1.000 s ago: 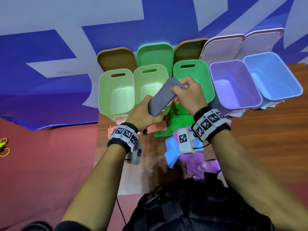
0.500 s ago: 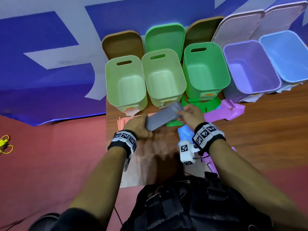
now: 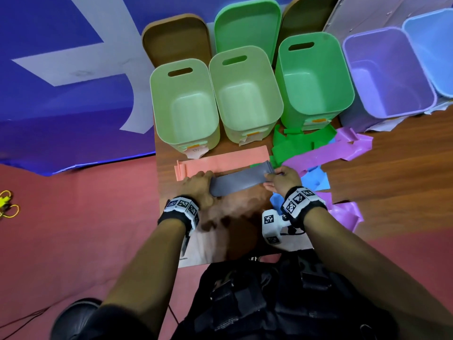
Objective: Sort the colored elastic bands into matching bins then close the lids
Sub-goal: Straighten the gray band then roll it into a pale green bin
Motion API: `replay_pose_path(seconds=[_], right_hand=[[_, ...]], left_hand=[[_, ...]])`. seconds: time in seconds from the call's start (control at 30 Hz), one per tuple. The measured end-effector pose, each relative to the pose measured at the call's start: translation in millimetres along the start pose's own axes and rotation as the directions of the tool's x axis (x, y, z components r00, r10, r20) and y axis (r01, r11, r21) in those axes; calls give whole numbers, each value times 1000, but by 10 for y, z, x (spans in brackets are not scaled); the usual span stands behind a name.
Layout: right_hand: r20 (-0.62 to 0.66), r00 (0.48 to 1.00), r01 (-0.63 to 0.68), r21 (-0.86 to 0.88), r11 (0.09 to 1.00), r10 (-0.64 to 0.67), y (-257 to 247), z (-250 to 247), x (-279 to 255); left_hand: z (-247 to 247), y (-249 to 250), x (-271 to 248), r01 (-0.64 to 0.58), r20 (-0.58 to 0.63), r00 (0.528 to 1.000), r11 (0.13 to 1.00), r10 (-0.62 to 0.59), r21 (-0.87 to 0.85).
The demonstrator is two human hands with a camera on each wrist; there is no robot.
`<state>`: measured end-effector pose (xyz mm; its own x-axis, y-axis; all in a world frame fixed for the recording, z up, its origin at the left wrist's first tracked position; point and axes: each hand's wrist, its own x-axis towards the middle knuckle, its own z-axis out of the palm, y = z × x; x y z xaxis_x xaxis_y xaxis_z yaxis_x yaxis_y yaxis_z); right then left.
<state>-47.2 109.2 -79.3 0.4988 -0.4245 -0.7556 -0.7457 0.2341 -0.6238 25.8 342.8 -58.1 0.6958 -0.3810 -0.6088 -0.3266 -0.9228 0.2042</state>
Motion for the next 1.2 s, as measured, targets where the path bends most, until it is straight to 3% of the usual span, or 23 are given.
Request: replay_pose_path(seconds=[0.3,0.47,0.53,0.6,0.67,0.73,0.8,0.93,1.1,1.2], right_hand=[[-41,999,8,-81,997,-11,213,64,-30],[-61,994,70,-274,959,-89,377,59,78],[-57,988,106,-430,897,-144,353,46,48],[-68,969,145,-616,774,-236,233,38,-70],[-60,950,183,-689,702,-306,124,46,-161],[29,940,258,-710,655,-339,47,91,-195],[175,927,354,-703,617,-332,19,182,-199],[397,866,497,-744,447,-302,33,428,-213],[510,838,546,-791,276,-195,162,607,-157],[503,843,537,-810,236,-191,191,634,-138]], left_hand=[[136,-99,-8,-9,-10,1000,995,8,-101],[223,-122,-24,-38,-57,998,985,29,-170],[236,-127,-26,-46,-70,997,979,32,-200],[231,-141,-26,-59,-78,996,974,43,-220],[220,-157,-24,-69,-75,996,974,54,-216],[202,-167,-18,-74,-78,995,977,60,-197],[171,-176,-15,-72,-91,994,988,60,-137],[114,-195,-22,-97,-99,990,993,103,65],[168,-256,-27,-40,-79,996,994,49,106],[224,-331,-46,-2,-60,998,996,7,89]])
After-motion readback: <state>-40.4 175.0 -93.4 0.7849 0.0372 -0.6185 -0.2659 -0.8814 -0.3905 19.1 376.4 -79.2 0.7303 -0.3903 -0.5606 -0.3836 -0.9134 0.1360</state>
